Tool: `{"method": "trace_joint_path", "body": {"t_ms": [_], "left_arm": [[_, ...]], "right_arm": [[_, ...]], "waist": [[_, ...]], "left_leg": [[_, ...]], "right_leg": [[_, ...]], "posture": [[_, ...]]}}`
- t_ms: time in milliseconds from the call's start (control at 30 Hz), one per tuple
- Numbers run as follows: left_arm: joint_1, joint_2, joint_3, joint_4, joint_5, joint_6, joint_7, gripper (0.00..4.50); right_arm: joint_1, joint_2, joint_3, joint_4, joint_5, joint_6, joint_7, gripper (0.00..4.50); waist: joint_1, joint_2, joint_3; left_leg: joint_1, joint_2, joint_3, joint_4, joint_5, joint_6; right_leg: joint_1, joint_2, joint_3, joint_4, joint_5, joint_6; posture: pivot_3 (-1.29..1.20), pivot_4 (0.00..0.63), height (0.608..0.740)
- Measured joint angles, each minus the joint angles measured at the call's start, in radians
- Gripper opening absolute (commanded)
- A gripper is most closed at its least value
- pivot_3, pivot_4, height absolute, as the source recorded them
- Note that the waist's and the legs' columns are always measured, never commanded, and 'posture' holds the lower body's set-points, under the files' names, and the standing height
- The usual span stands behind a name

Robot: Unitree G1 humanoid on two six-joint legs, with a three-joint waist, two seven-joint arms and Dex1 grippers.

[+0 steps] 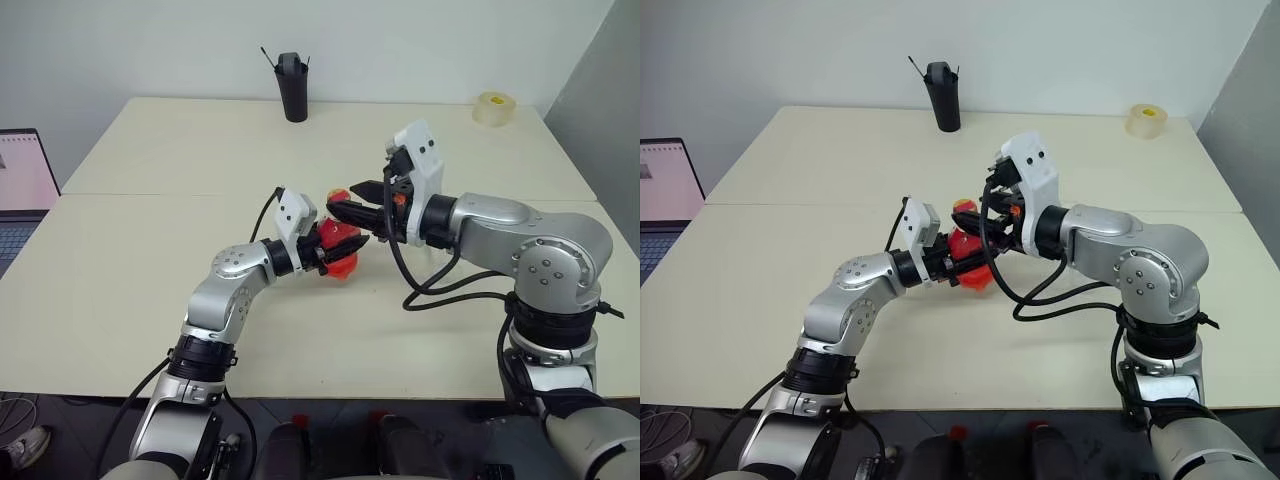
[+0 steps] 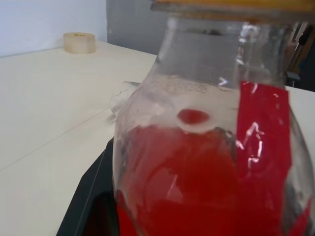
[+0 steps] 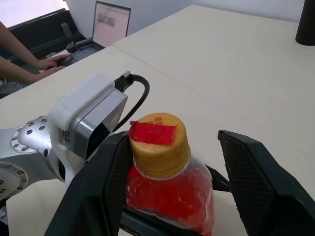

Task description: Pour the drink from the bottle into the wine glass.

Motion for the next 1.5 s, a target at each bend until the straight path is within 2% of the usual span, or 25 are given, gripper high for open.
{"method": "trace_joint_path", "body": {"t_ms": [100,200,233,400,467,600,733,833,1000,1100,1133,1200,1333,1500], "left_arm": [[0.000,0.003,0.001,0.000,0.000,0.000,0.000,2.16],[0.000,0.003,0.005,0.000,0.000,0.002,0.002,2.16],[0.000,0.003,0.006,-0.001,0.000,0.002,0.002,2.16],[-0.001,0.003,0.006,-0.002,0.000,0.006,0.002,2.04],[-0.005,0.004,0.006,-0.004,-0.005,0.016,-0.004,2.01],[0.000,0.030,-0.005,-0.083,-0.067,0.076,-0.089,1.87],[0.021,0.071,-0.023,-0.116,-0.089,0.137,-0.136,1.63],[0.025,0.076,-0.034,-0.116,-0.088,0.155,-0.149,1.42],[0.024,0.098,-0.058,-0.116,-0.061,0.141,-0.176,1.26],[0.022,0.093,-0.059,-0.117,-0.058,0.123,-0.181,1.23],[0.020,0.088,-0.059,-0.119,-0.059,0.120,-0.184,1.20],[0.015,0.085,-0.059,-0.119,-0.059,0.111,-0.191,1.16],[-0.001,0.066,-0.066,-0.079,-0.046,0.085,-0.198,1.14],[-0.038,0.033,-0.071,0.023,0.002,0.012,-0.190,1.14]], "right_arm": [[-0.003,0.011,0.001,0.005,-0.004,-0.003,-0.006,2.43],[-0.005,0.027,0.004,0.004,0.000,-0.006,-0.002,1.39],[-0.005,0.027,0.004,0.005,0.000,-0.006,-0.001,1.24],[-0.007,0.006,0.023,0.017,-0.014,-0.036,0.031,1.24],[-0.018,-0.044,0.061,0.041,-0.030,-0.086,0.106,1.24],[-0.036,-0.235,0.136,0.109,-0.058,-0.303,0.490,1.24],[-0.107,-0.303,0.272,0.303,-0.181,-0.552,0.814,1.24],[-0.152,-0.301,0.316,0.412,-0.246,-0.659,0.959,1.24],[-0.164,-0.288,0.325,0.482,-0.288,-0.720,1.064,1.24],[-0.168,-0.290,0.304,0.464,-0.269,-0.652,1.066,1.24],[-0.168,-0.293,0.292,0.454,-0.258,-0.623,1.063,2.01],[-0.166,-0.299,0.262,0.416,-0.226,-0.568,1.056,2.58],[-0.147,-0.338,0.188,0.302,-0.181,-0.483,0.995,4.00],[-0.095,-0.383,0.053,0.095,-0.112,-0.265,0.776,4.03]], "waist": [[0.000,0.000,0.000],[0.000,0.000,0.000],[0.000,0.000,0.000],[0.000,0.000,0.000],[0.000,0.000,0.000],[0.000,0.000,0.002],[-0.009,0.001,0.003],[-0.009,0.001,0.004],[-0.001,0.001,0.005],[0.002,0.001,0.005],[0.002,0.001,0.005],[0.002,0.001,0.005],[0.004,0.002,0.005],[0.005,0.002,0.005]], "left_leg": [[0.000,0.000,0.000,0.000,0.000,0.000],[0.000,0.000,0.000,0.000,0.000,0.000],[0.000,0.000,0.000,0.000,0.000,0.000],[0.000,0.000,0.000,0.000,0.000,0.000],[0.000,0.000,0.000,0.000,0.000,0.000],[0.000,-0.003,0.000,0.000,0.000,0.000],[0.002,-0.004,0.002,0.000,0.000,0.000],[0.001,0.000,0.000,-0.001,0.000,0.000],[0.001,0.001,0.000,0.000,0.000,0.000],[0.001,0.001,0.000,0.000,0.000,0.000],[0.000,0.001,0.000,0.000,0.000,0.000],[0.000,0.001,-0.001,0.000,0.000,0.000],[0.000,0.000,-0.001,0.000,0.000,0.000],[0.000,0.000,-0.001,0.000,0.000,0.000]], "right_leg": [[0.000,0.000,0.000,0.000,0.000,0.000],[0.000,0.000,0.000,0.000,0.000,0.000],[0.000,0.000,0.000,0.000,0.000,0.000],[0.000,0.000,0.000,0.000,0.000,0.000],[0.000,0.000,0.000,0.000,0.000,0.000],[0.000,0.000,-0.001,-0.002,0.000,0.000],[0.000,0.002,0.001,0.000,0.000,0.000],[0.000,0.004,0.000,0.000,0.000,-0.001],[0.000,0.001,0.000,0.000,0.000,-0.001],[0.000,0.000,0.000,0.000,0.000,-0.001],[0.000,0.000,-0.001,0.000,0.000,-0.001],[0.000,0.000,-0.001,0.000,0.000,-0.001],[0.000,0.000,-0.001,0.000,0.000,-0.001],[0.000,0.000,-0.001,0.000,0.000,-0.001]], "posture": [[0.00,0.150,0.740],[0.00,0.150,0.740],[0.00,0.150,0.740],[0.00,0.150,0.740],[0.00,0.150,0.740],[0.00,0.150,0.740],[0.00,0.150,0.740],[0.00,0.150,0.740],[0.00,0.150,0.740],[0.00,0.150,0.740],[0.00,0.150,0.740],[0.00,0.150,0.740],[0.00,0.150,0.740],[0.00,0.150,0.740]]}}
